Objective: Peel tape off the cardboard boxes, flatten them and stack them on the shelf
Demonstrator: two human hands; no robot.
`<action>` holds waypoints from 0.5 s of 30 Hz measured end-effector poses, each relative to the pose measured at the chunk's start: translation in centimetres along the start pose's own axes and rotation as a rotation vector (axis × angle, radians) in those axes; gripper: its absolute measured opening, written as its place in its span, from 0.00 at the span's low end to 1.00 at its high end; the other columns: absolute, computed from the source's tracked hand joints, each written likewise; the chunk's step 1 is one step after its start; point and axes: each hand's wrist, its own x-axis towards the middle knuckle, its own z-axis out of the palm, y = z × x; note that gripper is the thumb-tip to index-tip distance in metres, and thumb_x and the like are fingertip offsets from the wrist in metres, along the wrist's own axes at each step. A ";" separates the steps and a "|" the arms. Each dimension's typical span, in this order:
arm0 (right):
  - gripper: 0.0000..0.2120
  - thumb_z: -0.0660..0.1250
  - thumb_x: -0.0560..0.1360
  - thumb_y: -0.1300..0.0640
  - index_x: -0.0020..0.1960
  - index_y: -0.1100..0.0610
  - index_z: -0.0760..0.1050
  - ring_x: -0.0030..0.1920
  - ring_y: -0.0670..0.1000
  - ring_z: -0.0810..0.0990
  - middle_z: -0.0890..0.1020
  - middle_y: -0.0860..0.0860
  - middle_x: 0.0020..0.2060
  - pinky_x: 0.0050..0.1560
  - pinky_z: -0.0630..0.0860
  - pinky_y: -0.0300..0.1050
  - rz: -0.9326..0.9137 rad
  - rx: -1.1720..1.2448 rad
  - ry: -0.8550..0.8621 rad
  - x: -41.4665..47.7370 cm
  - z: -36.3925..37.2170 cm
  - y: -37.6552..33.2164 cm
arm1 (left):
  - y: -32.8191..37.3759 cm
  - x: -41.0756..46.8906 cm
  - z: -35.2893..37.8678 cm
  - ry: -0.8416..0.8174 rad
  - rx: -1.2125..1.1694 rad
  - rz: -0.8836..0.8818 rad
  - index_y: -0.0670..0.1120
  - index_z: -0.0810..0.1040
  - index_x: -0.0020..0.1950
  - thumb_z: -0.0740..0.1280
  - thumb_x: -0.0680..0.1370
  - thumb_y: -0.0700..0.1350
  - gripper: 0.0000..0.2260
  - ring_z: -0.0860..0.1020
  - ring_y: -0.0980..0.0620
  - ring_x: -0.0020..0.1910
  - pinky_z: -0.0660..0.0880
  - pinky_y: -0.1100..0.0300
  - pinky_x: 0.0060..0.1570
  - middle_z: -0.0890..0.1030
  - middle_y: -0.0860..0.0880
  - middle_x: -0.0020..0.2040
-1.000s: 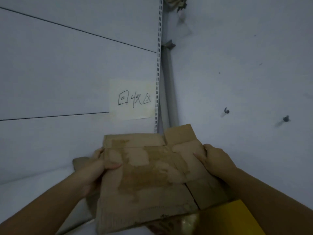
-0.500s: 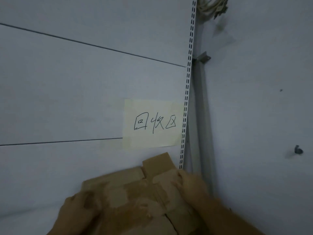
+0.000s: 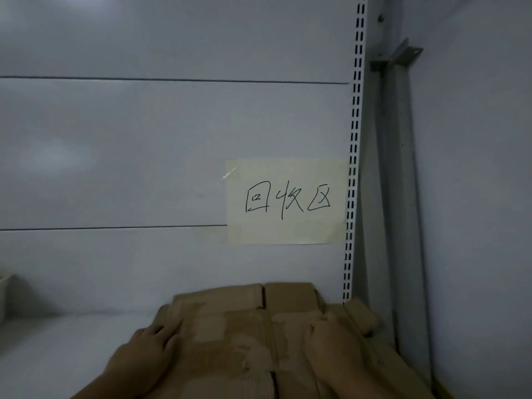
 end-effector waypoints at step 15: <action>0.09 0.64 0.75 0.55 0.42 0.41 0.76 0.49 0.40 0.77 0.74 0.36 0.56 0.48 0.79 0.45 -0.324 0.725 0.279 -3.2 -5.1 -1.9 | 2.5 -0.5 -3.2 -0.184 0.431 -0.034 0.53 0.61 0.71 0.47 0.78 0.60 0.23 0.70 0.43 0.63 0.67 0.47 0.61 0.70 0.45 0.67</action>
